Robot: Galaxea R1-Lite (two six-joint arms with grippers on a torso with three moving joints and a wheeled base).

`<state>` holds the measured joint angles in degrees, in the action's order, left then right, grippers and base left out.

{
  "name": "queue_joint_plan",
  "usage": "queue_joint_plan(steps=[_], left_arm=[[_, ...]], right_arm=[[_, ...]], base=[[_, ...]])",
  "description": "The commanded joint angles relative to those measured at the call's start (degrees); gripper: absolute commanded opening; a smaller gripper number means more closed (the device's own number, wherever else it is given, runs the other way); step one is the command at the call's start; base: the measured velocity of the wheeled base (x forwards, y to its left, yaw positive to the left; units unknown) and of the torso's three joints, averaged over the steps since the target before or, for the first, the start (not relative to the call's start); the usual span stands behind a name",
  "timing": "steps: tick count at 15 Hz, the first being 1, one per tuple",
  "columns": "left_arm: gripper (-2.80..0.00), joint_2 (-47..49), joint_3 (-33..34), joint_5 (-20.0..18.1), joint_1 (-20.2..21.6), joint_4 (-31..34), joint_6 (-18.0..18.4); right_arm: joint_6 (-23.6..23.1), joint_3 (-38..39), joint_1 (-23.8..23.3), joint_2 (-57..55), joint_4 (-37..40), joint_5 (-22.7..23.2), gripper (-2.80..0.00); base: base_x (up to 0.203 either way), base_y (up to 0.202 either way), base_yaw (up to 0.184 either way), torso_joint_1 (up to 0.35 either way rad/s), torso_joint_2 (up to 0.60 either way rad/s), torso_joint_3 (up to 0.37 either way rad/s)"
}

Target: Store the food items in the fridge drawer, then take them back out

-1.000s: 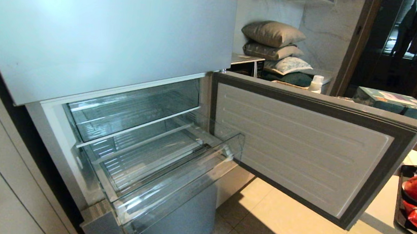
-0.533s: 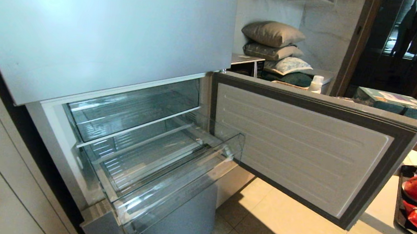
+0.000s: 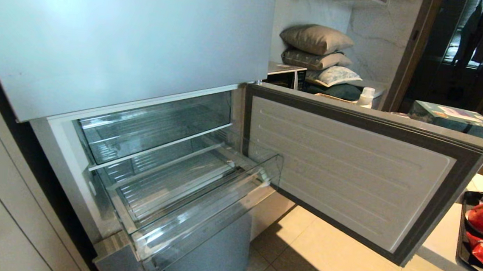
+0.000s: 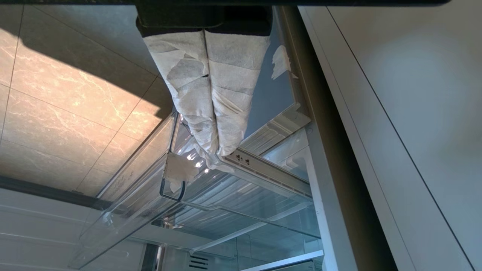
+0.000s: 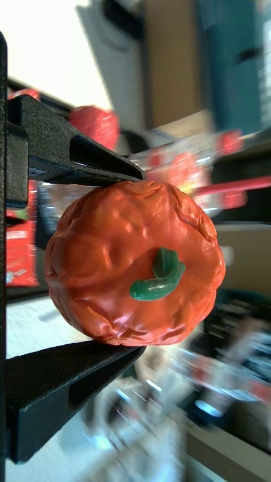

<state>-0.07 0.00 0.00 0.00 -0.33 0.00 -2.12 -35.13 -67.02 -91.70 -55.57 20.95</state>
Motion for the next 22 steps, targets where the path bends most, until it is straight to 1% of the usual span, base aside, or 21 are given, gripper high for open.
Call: queue_joint_plan(steps=[1,3,4,5,6,9,11,13,14,15,16,18,20,22], left_arm=[[-2.8,-0.01,0.09,0.0,0.09,-0.02,0.0],[-2.8,-0.03,0.09,0.08,0.0,-0.02,0.0],[-2.8,-0.09,0.09,0.06,0.0,-0.02,0.0],[-2.8,-0.01,0.09,0.0,0.06,-0.02,0.0],[-2.8,-0.01,0.09,0.0,0.08,-0.02,0.0],[-2.8,-0.04,0.09,0.0,0.0,-0.02,0.0],[-2.8,-0.01,0.09,0.0,0.0,-0.02,0.0],[-2.8,-0.01,0.09,0.0,0.0,-0.02,0.0],[-2.8,-0.01,0.09,0.0,0.0,-0.02,0.0],[-2.8,-0.01,0.09,0.0,0.0,-0.02,0.0],[-2.8,-0.01,0.09,0.0,0.02,-0.02,0.0],[-2.8,-0.01,0.09,0.0,0.0,-0.02,0.0],[-2.8,-0.01,0.09,0.0,0.0,-0.02,0.0],[-2.8,-0.01,0.09,0.01,0.01,-0.02,0.0]], right_arm=[[0.15,3.76,-0.01,9.88,-2.11,-0.59,-2.8],[0.93,6.1,0.48,15.99,-2.48,-0.69,-2.8],[1.41,7.05,1.54,18.82,-2.58,-0.78,-2.8],[1.74,7.64,3.99,21.33,-2.55,-1.04,-2.8],[1.81,8.39,7.45,23.41,-2.54,-2.07,-2.8],[1.53,9.9,20.45,28.15,-2.53,-8.6,-2.8],[0.34,12.13,31.79,32.19,-2.53,-12.83,-2.8],[-1.05,15.84,42.59,37.02,-2.23,-15.01,-2.8],[-1.58,18.09,47.36,41.02,-0.84,-15.79,-2.8],[-2.03,19.96,51.62,44.77,1.68,-16.85,-2.8],[-2.26,21.06,54.5,49.15,6.82,-18.57,-2.8],[-2.26,22.28,59.2,58.03,21.07,-21.47,-2.8],[-2.1,24.32,62.74,67.28,34.6,-22.85,-2.8],[-2.11,29.1,65.03,74.03,43.22,-23.11,-2.8]], base=[[0.0,0.0,0.0,0.0,0.0,0.0],[0.0,0.0,0.0,0.0,0.0,0.0],[0.0,0.0,0.0,0.0,0.0,0.0],[0.0,0.0,0.0,0.0,0.0,0.0],[0.0,0.0,0.0,0.0,0.0,0.0],[0.0,0.0,0.0,0.0,0.0,0.0],[0.0,0.0,0.0,0.0,0.0,0.0],[0.0,0.0,0.0,0.0,0.0,0.0],[0.0,0.0,0.0,0.0,0.0,0.0],[0.0,0.0,0.0,0.0,0.0,0.0],[0.0,0.0,0.0,0.0,0.0,0.0],[0.0,0.0,0.0,0.0,0.0,0.0],[0.0,0.0,0.0,0.0,0.0,0.0],[0.0,0.0,0.0,0.0,0.0,0.0]])
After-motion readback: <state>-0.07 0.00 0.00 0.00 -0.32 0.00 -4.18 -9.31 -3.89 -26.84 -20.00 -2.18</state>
